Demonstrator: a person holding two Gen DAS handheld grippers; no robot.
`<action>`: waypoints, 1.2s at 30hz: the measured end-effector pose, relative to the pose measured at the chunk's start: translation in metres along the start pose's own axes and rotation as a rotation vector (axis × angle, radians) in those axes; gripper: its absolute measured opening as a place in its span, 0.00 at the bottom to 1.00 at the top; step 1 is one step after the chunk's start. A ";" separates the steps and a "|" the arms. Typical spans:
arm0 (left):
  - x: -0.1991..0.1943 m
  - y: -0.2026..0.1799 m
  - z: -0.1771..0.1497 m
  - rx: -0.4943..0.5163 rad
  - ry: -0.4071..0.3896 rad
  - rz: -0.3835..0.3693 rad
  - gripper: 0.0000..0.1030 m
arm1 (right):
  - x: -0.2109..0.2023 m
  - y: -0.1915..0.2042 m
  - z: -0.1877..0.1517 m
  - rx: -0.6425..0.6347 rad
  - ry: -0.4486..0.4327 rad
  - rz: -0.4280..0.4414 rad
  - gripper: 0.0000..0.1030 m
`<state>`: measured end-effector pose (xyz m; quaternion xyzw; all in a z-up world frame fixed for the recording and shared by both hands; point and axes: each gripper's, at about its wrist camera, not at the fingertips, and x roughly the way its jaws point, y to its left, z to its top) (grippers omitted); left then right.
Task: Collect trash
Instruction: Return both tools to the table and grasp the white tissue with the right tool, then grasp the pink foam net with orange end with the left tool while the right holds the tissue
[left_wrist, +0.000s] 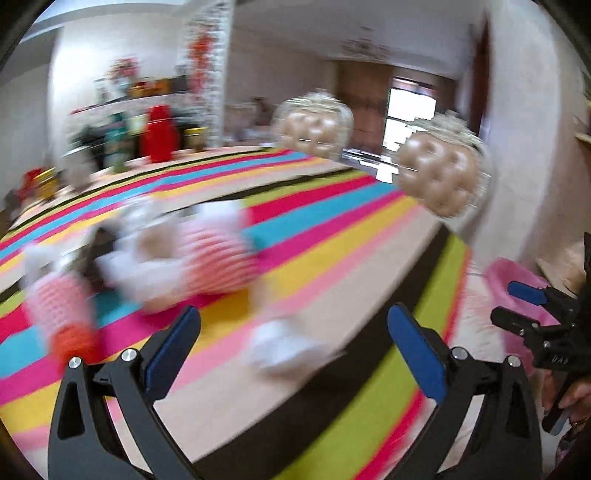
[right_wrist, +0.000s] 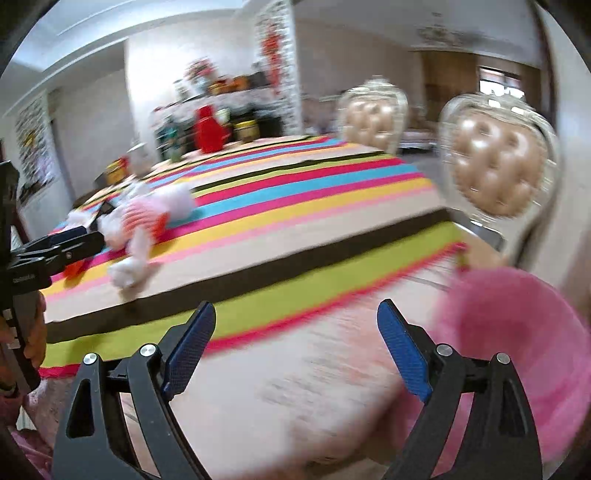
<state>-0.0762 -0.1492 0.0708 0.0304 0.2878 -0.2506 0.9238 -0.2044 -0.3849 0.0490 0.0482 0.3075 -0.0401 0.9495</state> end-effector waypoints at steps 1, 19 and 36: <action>-0.010 0.020 -0.005 -0.031 -0.005 0.037 0.95 | 0.007 0.017 0.005 -0.028 0.002 0.028 0.82; -0.056 0.179 -0.044 -0.264 0.052 0.317 0.95 | 0.100 0.155 0.033 -0.224 0.183 0.169 0.83; -0.018 0.187 -0.028 -0.324 0.123 0.294 0.95 | 0.136 0.178 0.041 -0.230 0.269 0.262 0.34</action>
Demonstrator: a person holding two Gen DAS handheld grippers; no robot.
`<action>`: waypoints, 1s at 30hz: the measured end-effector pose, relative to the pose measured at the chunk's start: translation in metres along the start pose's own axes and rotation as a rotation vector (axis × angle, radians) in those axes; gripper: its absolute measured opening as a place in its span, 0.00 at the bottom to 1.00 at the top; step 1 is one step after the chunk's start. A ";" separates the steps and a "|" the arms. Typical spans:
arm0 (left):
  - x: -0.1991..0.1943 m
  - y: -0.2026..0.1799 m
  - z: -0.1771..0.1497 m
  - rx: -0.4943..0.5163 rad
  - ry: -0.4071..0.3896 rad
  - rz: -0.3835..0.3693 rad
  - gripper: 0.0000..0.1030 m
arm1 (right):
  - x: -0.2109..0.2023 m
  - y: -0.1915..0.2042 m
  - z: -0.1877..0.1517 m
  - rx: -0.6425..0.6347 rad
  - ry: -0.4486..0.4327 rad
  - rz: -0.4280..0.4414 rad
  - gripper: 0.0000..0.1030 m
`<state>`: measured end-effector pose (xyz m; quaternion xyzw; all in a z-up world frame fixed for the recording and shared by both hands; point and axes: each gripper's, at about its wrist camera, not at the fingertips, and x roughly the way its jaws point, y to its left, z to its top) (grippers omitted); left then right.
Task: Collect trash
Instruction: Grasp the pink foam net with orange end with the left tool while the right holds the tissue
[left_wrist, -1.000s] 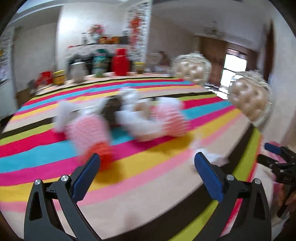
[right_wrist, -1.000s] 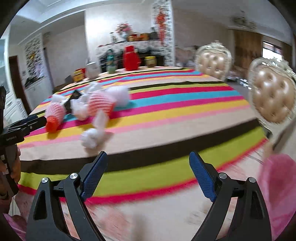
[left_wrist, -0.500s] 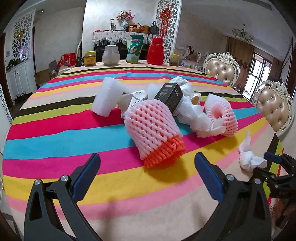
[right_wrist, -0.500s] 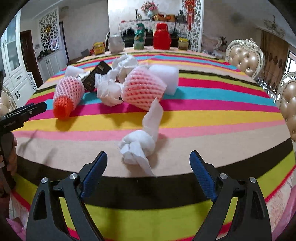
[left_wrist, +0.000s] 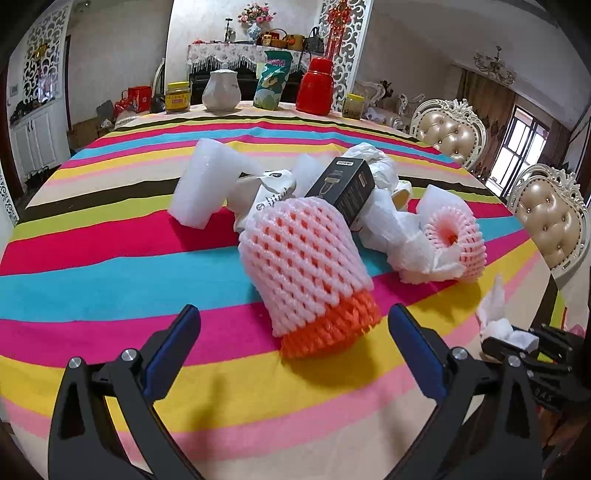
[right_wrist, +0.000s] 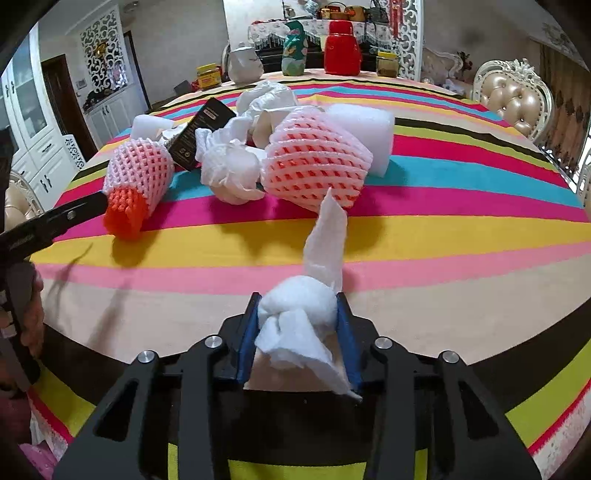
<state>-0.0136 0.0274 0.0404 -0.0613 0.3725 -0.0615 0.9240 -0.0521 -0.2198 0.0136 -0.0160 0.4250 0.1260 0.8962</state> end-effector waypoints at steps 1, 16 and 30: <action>0.002 -0.001 0.001 -0.004 0.006 0.000 0.95 | -0.002 0.001 0.000 -0.004 -0.011 0.005 0.34; 0.047 -0.024 0.021 0.032 0.049 0.012 0.53 | -0.009 -0.004 -0.002 0.019 -0.036 0.038 0.34; 0.025 -0.019 0.015 0.021 -0.051 -0.036 0.28 | -0.012 -0.008 -0.003 0.044 -0.054 0.014 0.34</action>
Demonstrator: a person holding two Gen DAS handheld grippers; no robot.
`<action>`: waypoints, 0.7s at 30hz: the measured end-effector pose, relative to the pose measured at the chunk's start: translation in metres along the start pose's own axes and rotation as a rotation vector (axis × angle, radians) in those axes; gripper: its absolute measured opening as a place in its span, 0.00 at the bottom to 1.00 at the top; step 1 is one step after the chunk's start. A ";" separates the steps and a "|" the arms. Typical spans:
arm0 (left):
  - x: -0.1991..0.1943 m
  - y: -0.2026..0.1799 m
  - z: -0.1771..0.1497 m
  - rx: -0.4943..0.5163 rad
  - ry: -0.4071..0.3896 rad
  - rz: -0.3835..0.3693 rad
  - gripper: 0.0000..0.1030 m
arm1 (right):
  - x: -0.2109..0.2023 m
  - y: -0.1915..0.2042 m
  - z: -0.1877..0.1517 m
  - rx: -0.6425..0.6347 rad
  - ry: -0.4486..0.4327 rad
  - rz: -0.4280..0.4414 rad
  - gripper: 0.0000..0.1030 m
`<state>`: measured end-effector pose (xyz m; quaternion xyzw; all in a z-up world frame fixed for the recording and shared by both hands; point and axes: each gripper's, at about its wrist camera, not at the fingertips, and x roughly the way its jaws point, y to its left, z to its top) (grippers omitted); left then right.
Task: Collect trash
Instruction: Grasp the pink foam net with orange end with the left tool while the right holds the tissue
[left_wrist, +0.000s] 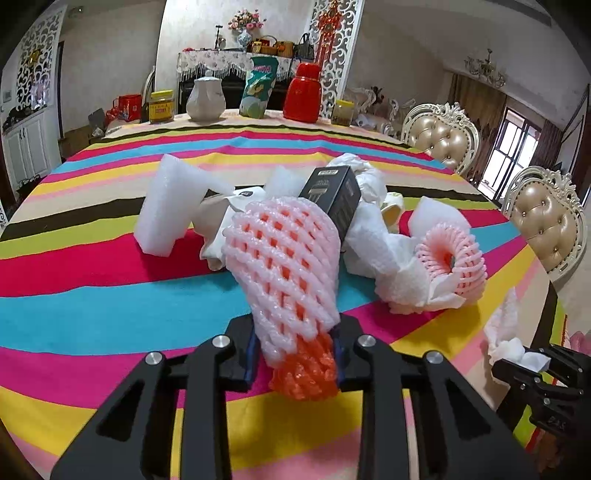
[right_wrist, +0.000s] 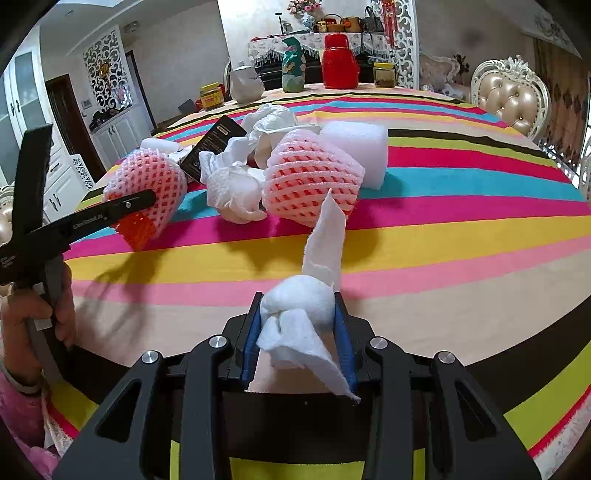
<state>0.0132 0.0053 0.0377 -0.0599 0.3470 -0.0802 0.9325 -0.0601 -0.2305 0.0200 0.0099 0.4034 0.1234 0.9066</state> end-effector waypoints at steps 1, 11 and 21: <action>-0.003 0.000 -0.001 0.003 -0.008 -0.001 0.28 | -0.001 0.001 0.000 -0.004 -0.004 -0.004 0.34; -0.029 0.008 -0.014 -0.019 -0.066 -0.044 0.28 | -0.006 0.002 0.000 -0.006 -0.036 -0.016 0.34; -0.045 -0.024 -0.029 0.053 -0.067 -0.116 0.28 | -0.025 -0.013 -0.003 0.071 -0.135 -0.027 0.35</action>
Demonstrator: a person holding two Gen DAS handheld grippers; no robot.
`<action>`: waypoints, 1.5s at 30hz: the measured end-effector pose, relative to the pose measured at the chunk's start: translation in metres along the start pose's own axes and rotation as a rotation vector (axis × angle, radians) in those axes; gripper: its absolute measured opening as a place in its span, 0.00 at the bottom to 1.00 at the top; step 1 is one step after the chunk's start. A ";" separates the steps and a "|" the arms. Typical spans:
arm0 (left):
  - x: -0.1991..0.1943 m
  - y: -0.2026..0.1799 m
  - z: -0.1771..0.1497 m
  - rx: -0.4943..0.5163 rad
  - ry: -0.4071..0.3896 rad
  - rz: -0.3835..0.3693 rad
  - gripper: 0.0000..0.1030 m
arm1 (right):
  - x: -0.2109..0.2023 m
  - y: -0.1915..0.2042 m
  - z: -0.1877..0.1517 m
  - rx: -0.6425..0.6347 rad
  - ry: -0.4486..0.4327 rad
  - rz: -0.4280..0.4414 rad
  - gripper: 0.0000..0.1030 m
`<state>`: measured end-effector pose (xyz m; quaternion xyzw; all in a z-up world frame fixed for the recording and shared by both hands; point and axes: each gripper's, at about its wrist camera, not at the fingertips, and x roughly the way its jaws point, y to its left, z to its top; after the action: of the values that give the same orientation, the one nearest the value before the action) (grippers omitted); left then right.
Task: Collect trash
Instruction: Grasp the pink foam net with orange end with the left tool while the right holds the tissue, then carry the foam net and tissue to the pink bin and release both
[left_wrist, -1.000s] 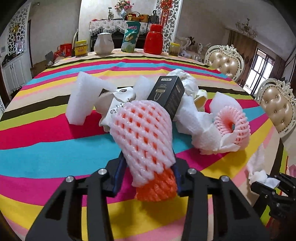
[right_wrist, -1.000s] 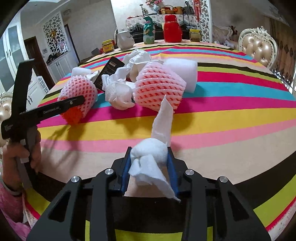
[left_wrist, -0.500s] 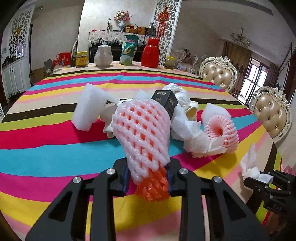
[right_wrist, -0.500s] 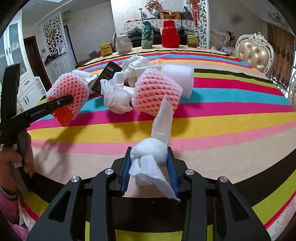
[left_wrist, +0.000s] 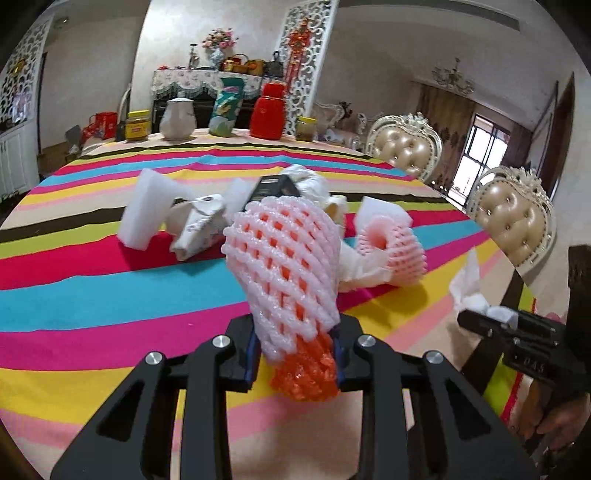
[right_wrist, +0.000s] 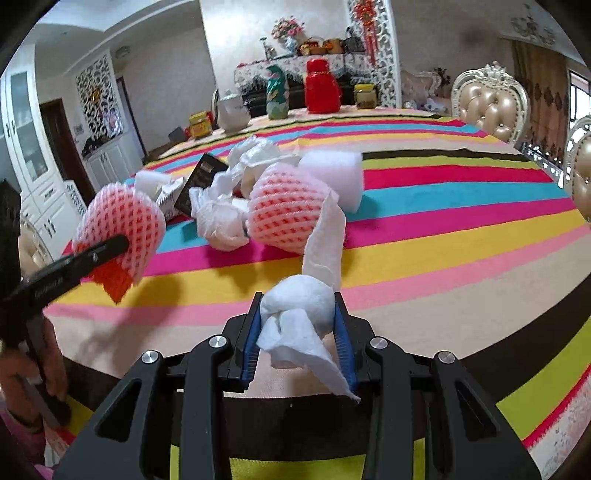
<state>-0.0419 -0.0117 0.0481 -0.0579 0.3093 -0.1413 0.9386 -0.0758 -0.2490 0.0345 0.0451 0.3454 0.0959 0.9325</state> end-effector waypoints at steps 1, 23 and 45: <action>-0.001 -0.004 0.000 0.007 0.000 -0.004 0.28 | -0.005 -0.001 0.000 0.002 -0.025 0.004 0.35; 0.014 -0.125 0.001 0.239 0.070 -0.206 0.29 | -0.063 -0.064 -0.023 0.094 -0.122 -0.095 0.35; 0.033 -0.349 -0.026 0.500 0.014 -0.629 0.30 | -0.218 -0.206 -0.114 0.300 -0.255 -0.666 0.36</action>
<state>-0.1126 -0.3552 0.0770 0.0816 0.2392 -0.4928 0.8326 -0.2820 -0.4940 0.0559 0.0780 0.2326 -0.2703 0.9310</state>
